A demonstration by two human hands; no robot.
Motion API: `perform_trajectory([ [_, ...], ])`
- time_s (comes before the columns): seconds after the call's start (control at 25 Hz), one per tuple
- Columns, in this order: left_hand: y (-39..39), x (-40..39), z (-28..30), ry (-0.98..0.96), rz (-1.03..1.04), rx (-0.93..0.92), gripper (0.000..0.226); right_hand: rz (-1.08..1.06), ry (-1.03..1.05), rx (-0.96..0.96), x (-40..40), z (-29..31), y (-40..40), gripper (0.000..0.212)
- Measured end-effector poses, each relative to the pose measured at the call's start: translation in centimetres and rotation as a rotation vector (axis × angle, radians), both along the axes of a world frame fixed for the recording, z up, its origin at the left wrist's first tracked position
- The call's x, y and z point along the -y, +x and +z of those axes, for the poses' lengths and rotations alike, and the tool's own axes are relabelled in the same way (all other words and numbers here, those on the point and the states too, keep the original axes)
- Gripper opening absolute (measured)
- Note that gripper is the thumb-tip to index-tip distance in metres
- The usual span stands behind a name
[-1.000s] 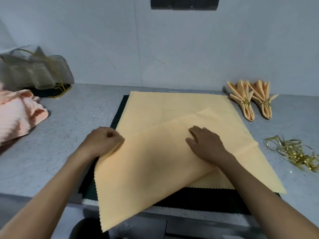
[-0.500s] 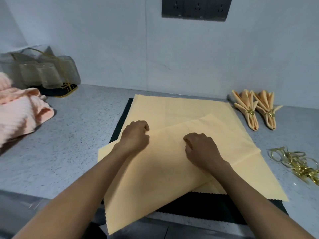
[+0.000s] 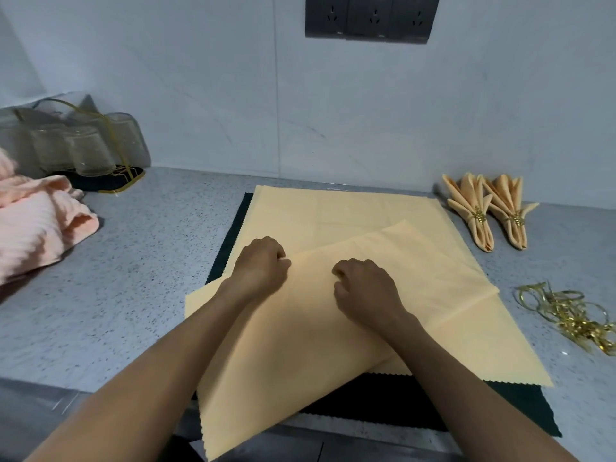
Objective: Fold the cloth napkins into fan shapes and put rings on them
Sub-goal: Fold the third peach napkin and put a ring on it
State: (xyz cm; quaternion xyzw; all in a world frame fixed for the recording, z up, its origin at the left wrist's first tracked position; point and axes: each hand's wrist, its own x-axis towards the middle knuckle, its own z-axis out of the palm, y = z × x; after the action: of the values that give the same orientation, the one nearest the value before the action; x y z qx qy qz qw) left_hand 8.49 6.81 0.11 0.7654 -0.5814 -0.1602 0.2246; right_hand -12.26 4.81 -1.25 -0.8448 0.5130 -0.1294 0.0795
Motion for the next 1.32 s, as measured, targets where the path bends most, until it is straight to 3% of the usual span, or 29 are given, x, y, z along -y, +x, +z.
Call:
perform_trajectory([
  [0.12,-0.8,0.2,2.5,0.193,0.041,-0.525,0.013,-0.083,0.124,0.3,-0.2,0.6,0.2,0.021],
  [0.24,-2.7,-1.5,4.4,0.224,-0.026,-0.794,0.009,-0.004,0.243,0.652,-0.8,2.0,0.1,0.021],
  [0.36,-4.5,-3.0,4.8,0.17,-0.083,-0.913,0.011,0.084,0.289,0.754,-2.1,3.5,-0.9,0.026],
  [0.48,-5.9,-4.0,4.6,0.185,-0.15,-0.966,0.009,0.013,0.49,0.94,-3.1,4.8,-2.3,0.013],
  [0.72,-8.3,-5.6,4.1,0.26,-0.237,-1.002,0.009,-0.172,0.639,1.128,-4.7,5.1,-3.9,0.017],
  [0.88,-8.9,-6.1,3.6,0.238,-0.195,-0.999,0.012,-0.213,0.691,1.091,-5.5,4.6,-4.5,0.013],
  [1.04,-10.1,-6.4,3.4,0.111,-0.046,-0.85,0.024,-0.268,0.472,0.877,-4.9,3.8,-4.3,0.016],
  [1.2,-4.5,-5.4,3.1,-0.208,0.391,-0.952,0.022,-0.457,0.177,0.732,-2.2,4.4,-8.8,0.03],
  [1.32,1.7,-6.9,2.2,-0.266,0.602,-0.719,0.019,-0.672,0.066,0.64,-0.4,4.0,-14.8,0.029],
])
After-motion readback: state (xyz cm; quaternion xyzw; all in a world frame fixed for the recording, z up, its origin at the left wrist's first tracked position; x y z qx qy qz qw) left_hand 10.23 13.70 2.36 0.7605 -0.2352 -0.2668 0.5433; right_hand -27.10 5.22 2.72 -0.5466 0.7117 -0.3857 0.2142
